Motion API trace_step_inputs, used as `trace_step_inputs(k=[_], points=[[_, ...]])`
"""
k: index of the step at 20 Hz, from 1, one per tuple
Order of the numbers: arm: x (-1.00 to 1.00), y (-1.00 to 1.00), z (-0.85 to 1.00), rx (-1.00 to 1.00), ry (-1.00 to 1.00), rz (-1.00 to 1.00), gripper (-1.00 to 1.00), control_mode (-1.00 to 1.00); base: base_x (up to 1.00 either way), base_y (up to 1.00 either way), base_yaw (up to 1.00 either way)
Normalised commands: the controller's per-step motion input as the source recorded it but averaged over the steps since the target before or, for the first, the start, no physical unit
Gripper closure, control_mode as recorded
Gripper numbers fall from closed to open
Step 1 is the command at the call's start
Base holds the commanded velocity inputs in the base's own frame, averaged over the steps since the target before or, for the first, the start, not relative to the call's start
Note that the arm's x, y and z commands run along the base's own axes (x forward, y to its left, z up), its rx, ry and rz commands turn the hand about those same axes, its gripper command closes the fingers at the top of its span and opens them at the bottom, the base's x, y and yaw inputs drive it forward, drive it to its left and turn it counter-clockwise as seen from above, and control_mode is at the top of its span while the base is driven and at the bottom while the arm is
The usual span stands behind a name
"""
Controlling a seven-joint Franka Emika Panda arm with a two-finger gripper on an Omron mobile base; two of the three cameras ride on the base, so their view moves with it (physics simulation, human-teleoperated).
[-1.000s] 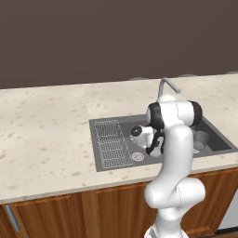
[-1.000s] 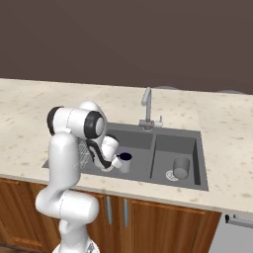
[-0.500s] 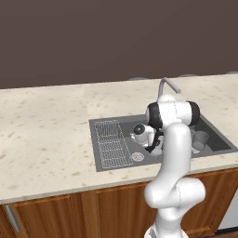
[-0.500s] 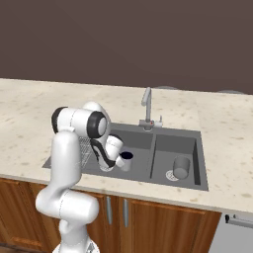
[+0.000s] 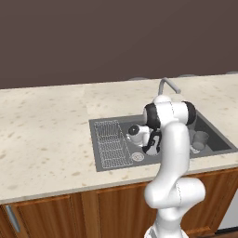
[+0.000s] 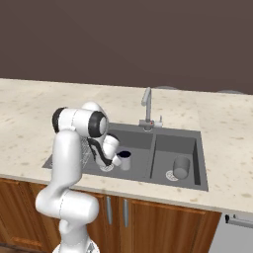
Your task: Move any existing items from the left basin to the right basin for drying. Then move the mug from the counter to the left basin of the sink for washing.
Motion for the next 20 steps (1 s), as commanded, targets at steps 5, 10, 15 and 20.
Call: trace_step_inputs(k=[5,10,15,20], points=[[-0.15,-0.04,0.00,0.00,-0.08,0.00,-1.00,-1.00,0.00,0.00,0.00],[-0.19,-0.15,0.16,0.00,-0.10,-0.03,-1.00,-1.00,0.00,0.00,0.00],[-0.19,-0.13,0.30,0.00,-0.06,-0.05,-1.00,-1.00,0.00,0.00,0.00],[-0.10,-0.01,0.10,0.00,0.00,-0.05,-1.00,-1.00,0.00,0.00,0.00]])
